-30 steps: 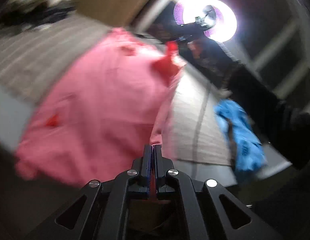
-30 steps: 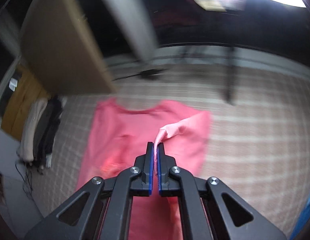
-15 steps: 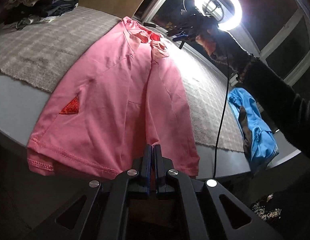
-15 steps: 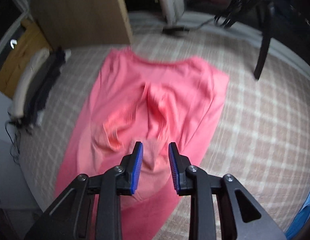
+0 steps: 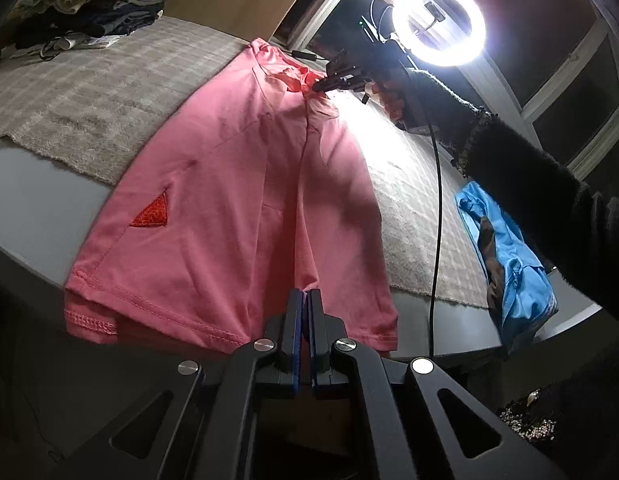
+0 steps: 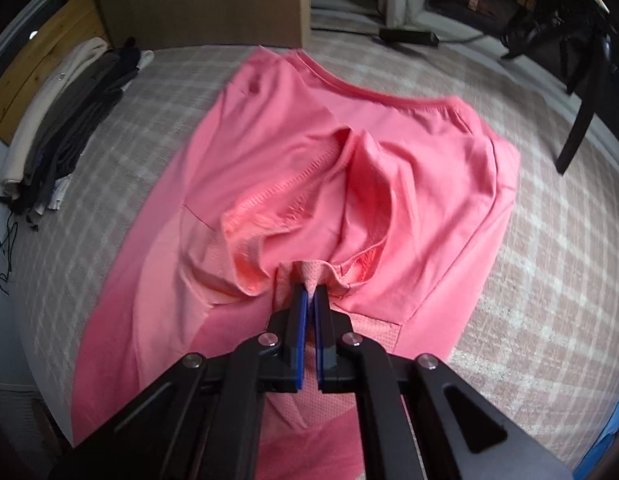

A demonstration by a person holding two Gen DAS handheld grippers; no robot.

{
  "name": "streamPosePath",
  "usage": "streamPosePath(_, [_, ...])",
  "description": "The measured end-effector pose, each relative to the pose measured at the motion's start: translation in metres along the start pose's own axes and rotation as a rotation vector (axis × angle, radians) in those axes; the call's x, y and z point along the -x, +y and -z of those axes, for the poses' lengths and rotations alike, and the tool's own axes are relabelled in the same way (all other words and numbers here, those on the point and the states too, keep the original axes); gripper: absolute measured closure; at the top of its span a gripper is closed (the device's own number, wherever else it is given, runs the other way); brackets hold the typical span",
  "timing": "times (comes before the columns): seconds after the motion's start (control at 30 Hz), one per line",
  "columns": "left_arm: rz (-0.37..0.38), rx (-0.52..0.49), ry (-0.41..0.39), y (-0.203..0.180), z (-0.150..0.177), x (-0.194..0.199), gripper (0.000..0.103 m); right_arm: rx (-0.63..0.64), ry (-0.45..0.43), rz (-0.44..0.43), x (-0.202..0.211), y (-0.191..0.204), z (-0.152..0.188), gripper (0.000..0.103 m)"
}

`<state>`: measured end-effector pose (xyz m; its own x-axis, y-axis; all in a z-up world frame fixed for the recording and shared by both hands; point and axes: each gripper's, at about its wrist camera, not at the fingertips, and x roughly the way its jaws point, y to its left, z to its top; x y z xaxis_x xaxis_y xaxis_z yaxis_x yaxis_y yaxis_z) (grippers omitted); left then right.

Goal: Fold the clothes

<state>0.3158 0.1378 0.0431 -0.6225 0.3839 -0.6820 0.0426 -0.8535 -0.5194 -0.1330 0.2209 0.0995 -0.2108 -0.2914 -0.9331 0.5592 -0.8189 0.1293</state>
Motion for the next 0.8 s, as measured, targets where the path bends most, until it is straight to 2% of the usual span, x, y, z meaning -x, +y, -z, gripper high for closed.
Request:
streamPosePath(0.1, [-0.024,0.002,0.014,0.005,0.002,-0.005,0.101,0.008,-0.022,-0.003,0.002,0.004,-0.002,0.099])
streamPosePath(0.17, [-0.049,0.024,0.045,0.013,0.004,-0.007,0.101,-0.012,0.015,0.001,-0.003,0.003,-0.002,0.098])
streamPosePath(0.23, [-0.069,0.050,0.056,0.021,0.005,-0.002,0.101,-0.075,0.016,-0.071,0.007,-0.003,0.004,0.096])
streamPosePath(0.3, [-0.075,0.047,0.036,0.026,0.002,0.013,0.101,-0.103,-0.053,-0.149,0.038,-0.009,0.023,0.091])
streamPosePath(0.33, [-0.085,0.042,0.028,0.028,0.000,0.020,0.101,-0.100,-0.091,-0.186,0.060,-0.010,0.041,0.089])
streamPosePath(0.47, [-0.102,0.028,0.008,0.039,-0.016,0.049,0.101,-0.046,-0.180,-0.207,0.123,0.002,0.137,0.083])
streamPosePath(0.6, [-0.076,-0.033,0.012,0.045,-0.038,0.060,0.100,-0.037,-0.146,-0.190,0.133,0.030,0.246,0.083])
streamPosePath(0.7, [-0.006,-0.127,0.057,0.035,-0.051,0.047,0.100,-0.111,-0.112,-0.269,0.123,0.052,0.319,0.083])
streamPosePath(0.8, [0.057,-0.230,0.138,0.021,-0.057,0.026,0.093,-0.212,-0.115,-0.288,0.114,0.062,0.360,0.083])
